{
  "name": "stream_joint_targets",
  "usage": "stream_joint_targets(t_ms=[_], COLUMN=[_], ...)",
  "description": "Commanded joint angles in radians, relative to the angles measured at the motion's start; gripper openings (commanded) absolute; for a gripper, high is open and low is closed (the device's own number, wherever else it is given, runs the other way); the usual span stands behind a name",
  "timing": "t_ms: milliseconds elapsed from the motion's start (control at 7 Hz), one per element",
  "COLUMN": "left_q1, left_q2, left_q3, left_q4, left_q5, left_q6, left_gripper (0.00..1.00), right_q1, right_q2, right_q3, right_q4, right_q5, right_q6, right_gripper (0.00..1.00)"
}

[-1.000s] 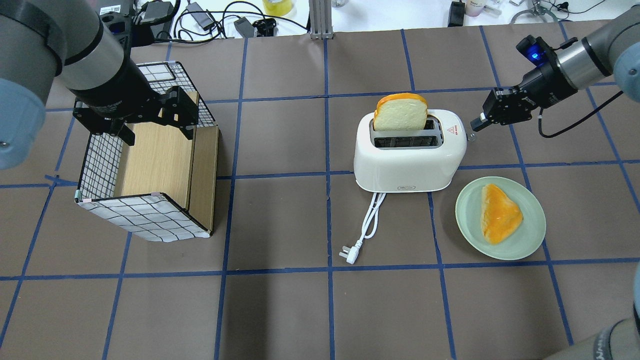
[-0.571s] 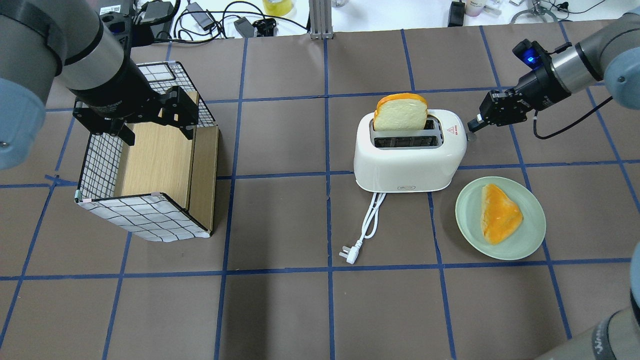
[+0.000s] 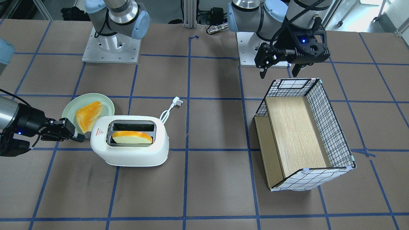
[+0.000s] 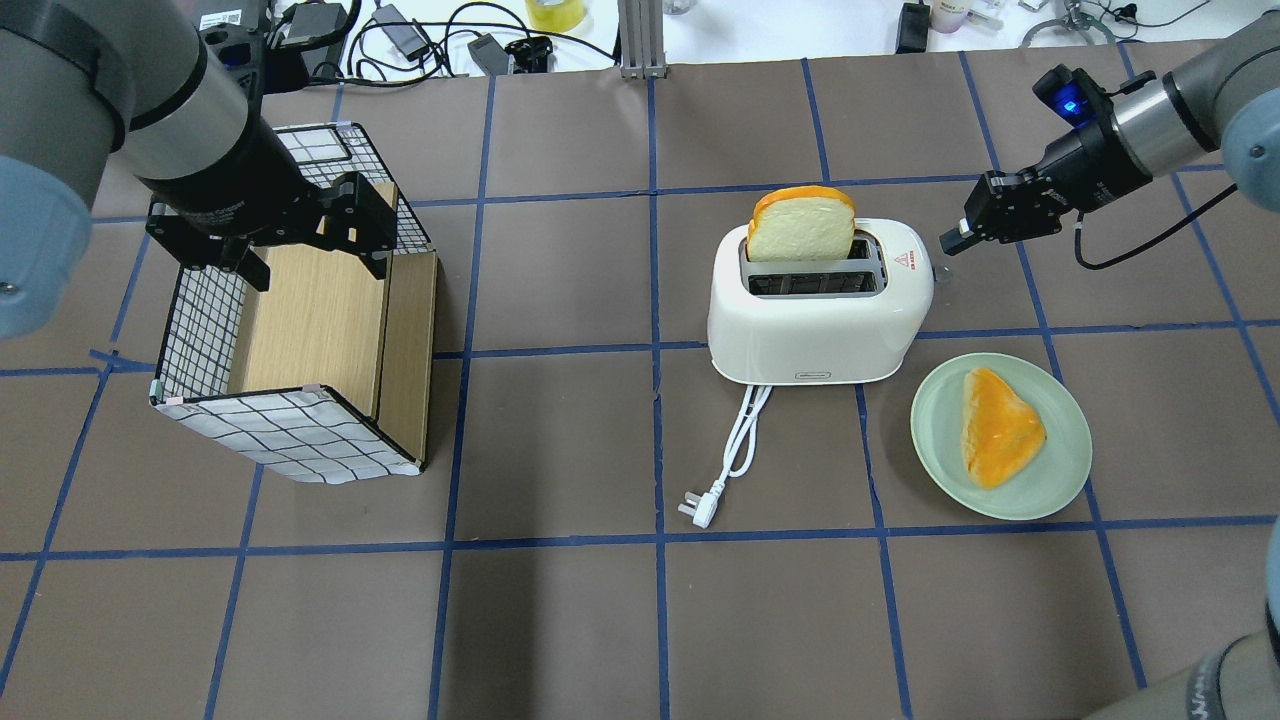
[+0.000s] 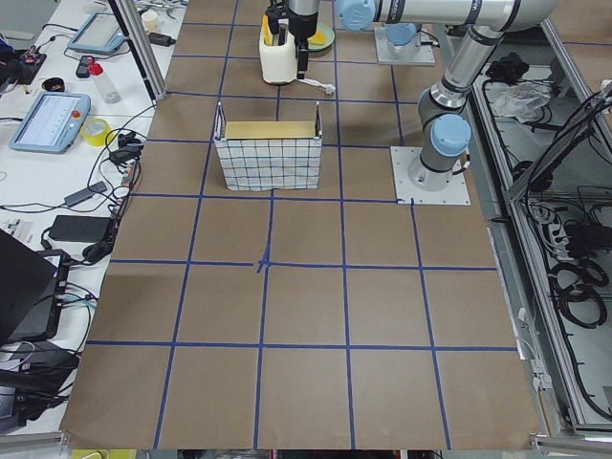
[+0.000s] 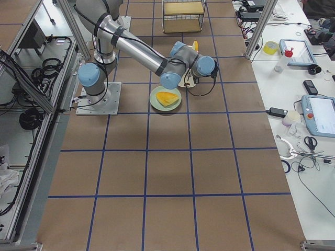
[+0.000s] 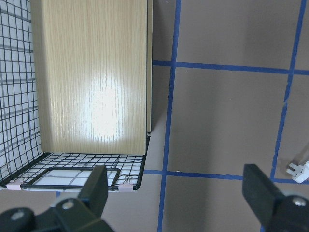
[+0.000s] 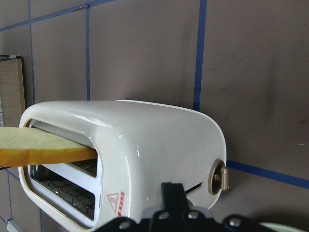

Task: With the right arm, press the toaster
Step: 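Push the toaster lever down with the right gripper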

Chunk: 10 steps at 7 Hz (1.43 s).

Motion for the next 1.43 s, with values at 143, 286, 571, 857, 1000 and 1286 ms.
stream_joint_targets(t_ms=[143,286,571,857,1000,1286], left_q1=[0.000,0.000,0.000,0.000,0.000,0.000], left_q2=[0.001,0.001,0.001,0.001,0.001,0.001], left_q3=[0.000,0.000,0.000,0.000,0.000,0.000], left_q4=[0.000,0.000,0.000,0.000,0.000,0.000], left_q5=[0.000,0.000,0.000,0.000,0.000,0.000], left_q6=[0.000,0.000,0.000,0.000,0.000,0.000], left_gripper=[1.00,1.00,1.00,1.00,1.00,1.00], right_q1=[0.000,0.000,0.000,0.000,0.000,0.000], right_q2=[0.006,0.008,0.015,0.031,0.034,0.048], right_q3=[0.041,0.052,0.053,0.053,0.053,0.050], right_q4=[0.011,0.003,0.002,-0.007,-0.007,-0.009], right_q5=[-0.004,-0.004,-0.004,-0.011,-0.014,-0.034], right_q6=[-0.016,-0.040,-0.042,-0.042,-0.042,-0.041], right_gripper=[0.00,0.00,0.00,0.00,0.00,0.00])
